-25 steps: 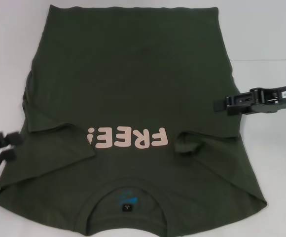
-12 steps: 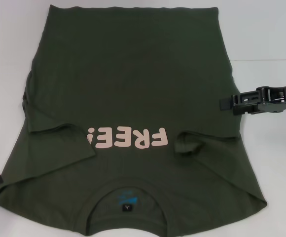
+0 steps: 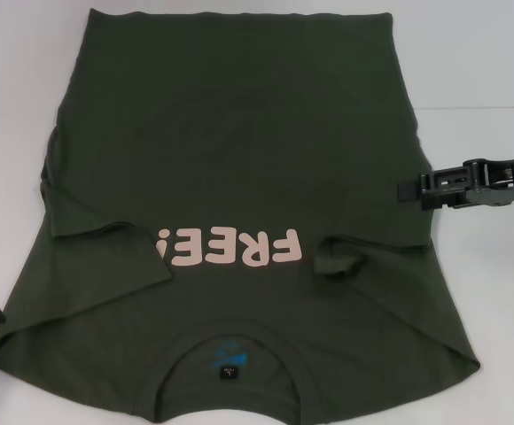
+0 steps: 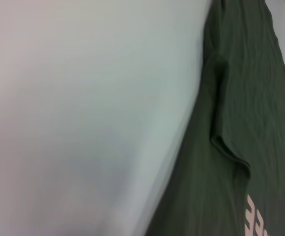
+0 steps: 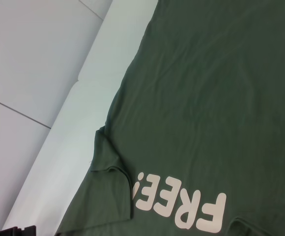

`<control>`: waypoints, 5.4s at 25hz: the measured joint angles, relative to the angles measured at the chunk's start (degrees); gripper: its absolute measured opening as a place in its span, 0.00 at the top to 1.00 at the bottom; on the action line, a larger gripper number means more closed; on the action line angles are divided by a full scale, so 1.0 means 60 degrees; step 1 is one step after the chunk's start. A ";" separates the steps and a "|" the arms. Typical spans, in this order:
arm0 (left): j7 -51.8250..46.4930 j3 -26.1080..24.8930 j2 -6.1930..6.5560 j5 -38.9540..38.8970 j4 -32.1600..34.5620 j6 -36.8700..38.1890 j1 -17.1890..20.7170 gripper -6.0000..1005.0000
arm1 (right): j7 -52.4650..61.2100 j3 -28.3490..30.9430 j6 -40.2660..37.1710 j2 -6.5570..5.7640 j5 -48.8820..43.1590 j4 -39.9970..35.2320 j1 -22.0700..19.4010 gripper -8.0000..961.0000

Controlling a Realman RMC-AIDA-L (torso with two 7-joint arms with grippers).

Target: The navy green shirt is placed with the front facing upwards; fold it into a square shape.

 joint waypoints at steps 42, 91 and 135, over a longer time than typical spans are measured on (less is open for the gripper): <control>0.0086 0.0676 0.0069 0.0167 -0.1273 -0.0901 -0.0910 0.30 | -0.0040 0.0139 -0.0022 -0.0007 -0.0002 -0.0002 -0.0274 0.22; 0.0718 0.0971 0.0190 0.0031 -0.1033 -0.0503 -0.1302 0.97 | -0.1250 0.0031 -0.1519 -0.0157 -0.2948 -0.0031 -0.1022 0.28; 0.0743 0.0956 0.0154 -0.0056 -0.1049 -0.0517 -0.1231 0.97 | 0.0077 -0.0821 -0.0616 0.0503 -0.3188 0.0016 -0.0623 0.33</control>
